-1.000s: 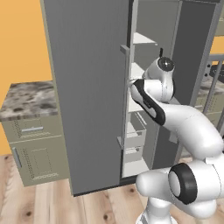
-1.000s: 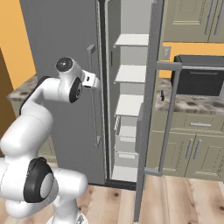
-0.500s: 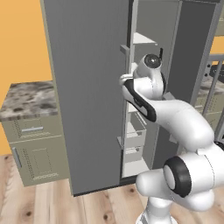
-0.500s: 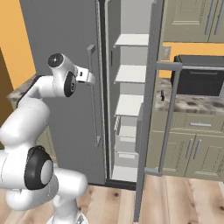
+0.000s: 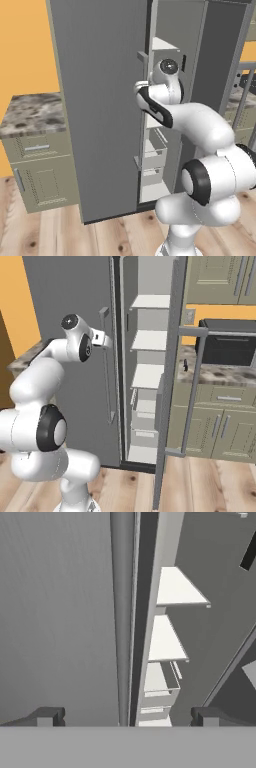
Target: Retrieve the butter from the fridge and place it on a plate on the dining table. Then retrieve the butter knife by the fridge and place it near the plate.
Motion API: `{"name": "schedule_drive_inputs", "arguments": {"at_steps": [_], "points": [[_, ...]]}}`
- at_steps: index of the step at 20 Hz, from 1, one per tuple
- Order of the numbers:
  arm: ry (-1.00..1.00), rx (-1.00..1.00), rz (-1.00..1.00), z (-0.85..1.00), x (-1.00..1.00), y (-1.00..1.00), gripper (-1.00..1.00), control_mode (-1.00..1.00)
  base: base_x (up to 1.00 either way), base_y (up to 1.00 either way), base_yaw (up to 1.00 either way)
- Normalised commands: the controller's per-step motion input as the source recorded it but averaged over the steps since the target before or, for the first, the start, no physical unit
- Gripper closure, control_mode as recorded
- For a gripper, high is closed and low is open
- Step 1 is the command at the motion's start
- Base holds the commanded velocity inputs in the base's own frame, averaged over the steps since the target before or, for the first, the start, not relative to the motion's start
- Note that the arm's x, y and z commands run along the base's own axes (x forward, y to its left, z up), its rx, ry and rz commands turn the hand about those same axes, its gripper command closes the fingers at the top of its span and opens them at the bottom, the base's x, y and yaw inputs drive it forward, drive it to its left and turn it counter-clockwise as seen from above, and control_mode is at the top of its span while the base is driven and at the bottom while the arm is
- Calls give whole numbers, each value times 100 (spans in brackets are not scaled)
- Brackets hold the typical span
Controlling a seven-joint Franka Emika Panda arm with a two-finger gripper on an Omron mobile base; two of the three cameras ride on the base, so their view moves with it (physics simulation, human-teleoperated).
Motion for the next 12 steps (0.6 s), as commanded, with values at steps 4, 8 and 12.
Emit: {"name": "schedule_drive_inputs", "arguments": {"at_steps": [4,8,12], "points": [[0,0,0,0,45,0,-100,-100,0,0,0],[0,0,0,0,46,0,-100,-100,0,0,0],[0,0,0,0,42,0,-100,-100,0,0,0]]}}
